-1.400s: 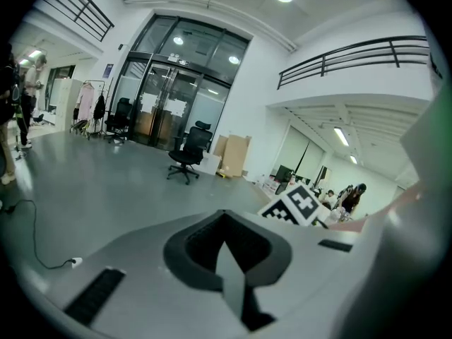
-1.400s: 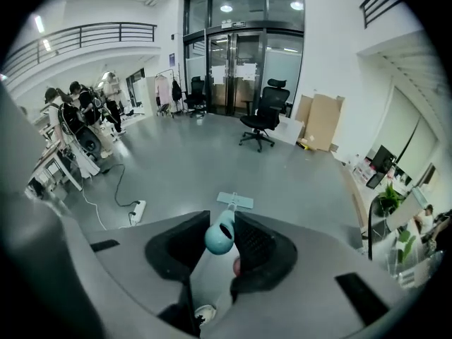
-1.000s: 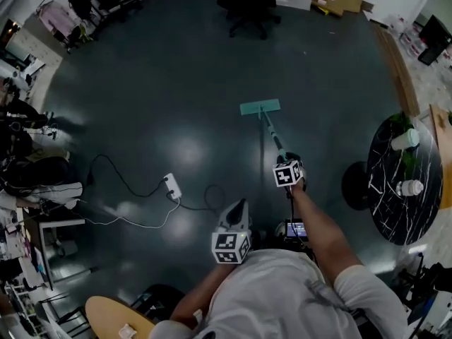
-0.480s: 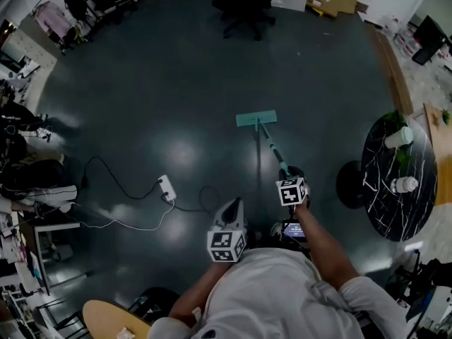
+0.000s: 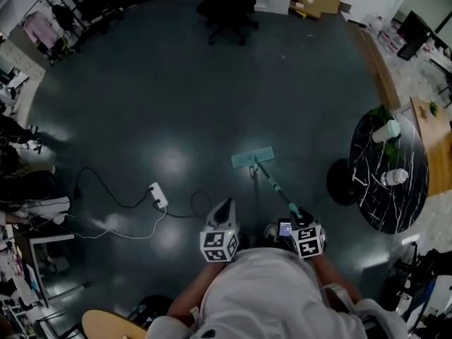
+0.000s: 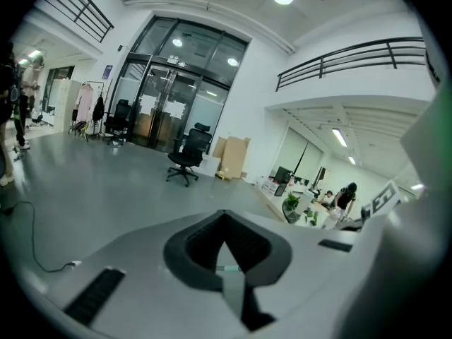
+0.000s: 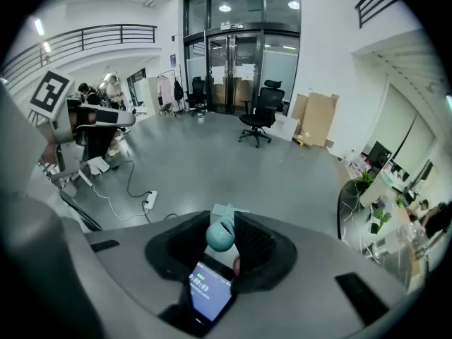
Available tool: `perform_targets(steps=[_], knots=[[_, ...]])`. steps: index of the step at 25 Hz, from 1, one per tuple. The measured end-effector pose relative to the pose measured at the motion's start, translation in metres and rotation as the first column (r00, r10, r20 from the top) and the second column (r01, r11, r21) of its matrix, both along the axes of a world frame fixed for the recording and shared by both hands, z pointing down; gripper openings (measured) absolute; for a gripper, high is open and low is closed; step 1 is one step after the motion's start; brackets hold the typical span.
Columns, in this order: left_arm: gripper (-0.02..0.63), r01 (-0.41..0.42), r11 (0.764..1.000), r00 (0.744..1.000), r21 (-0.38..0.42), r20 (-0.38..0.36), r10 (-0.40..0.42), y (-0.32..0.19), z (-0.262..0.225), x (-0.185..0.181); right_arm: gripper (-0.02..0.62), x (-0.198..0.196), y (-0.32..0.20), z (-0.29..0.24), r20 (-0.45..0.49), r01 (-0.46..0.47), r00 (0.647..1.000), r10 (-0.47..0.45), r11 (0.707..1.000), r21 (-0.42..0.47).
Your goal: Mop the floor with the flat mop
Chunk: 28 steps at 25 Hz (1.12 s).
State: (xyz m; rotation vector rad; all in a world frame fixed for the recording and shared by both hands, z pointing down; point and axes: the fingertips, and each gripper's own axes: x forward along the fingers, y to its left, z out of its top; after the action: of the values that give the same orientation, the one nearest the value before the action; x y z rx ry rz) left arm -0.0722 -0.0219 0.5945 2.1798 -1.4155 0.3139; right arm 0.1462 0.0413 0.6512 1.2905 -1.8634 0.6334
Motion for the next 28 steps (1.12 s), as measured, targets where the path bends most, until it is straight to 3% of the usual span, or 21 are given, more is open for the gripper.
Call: perform_targets(steps=[4,12,21,28], knots=[[0.005,-0.003,1.0,1.0,0.007,-0.001,0.003,-0.001,-0.001,0.001,0.112,-0.005,0.008,0.003,-0.008,0.025,1.0,-0.025,1.0,0.011],[0.005,-0.004,1.0,1.0,0.001,0.001,0.004,-0.001,0.003,0.003,0.112,-0.021,-0.025,0.029,-0.021,0.043,0.999,-0.042,0.999,0.027],[0.005,0.021,1.0,1.0,-0.013,0.006,-0.021,-0.003,0.008,-0.006,0.112,-0.044,-0.145,0.078,-0.038,0.066,0.997,-0.062,0.992,0.11],[0.005,0.042,0.999,0.999,-0.014,0.029,-0.041,-0.003,0.005,-0.023,0.112,-0.056,-0.216,0.107,-0.048,0.006,0.999,-0.001,0.995,0.102]])
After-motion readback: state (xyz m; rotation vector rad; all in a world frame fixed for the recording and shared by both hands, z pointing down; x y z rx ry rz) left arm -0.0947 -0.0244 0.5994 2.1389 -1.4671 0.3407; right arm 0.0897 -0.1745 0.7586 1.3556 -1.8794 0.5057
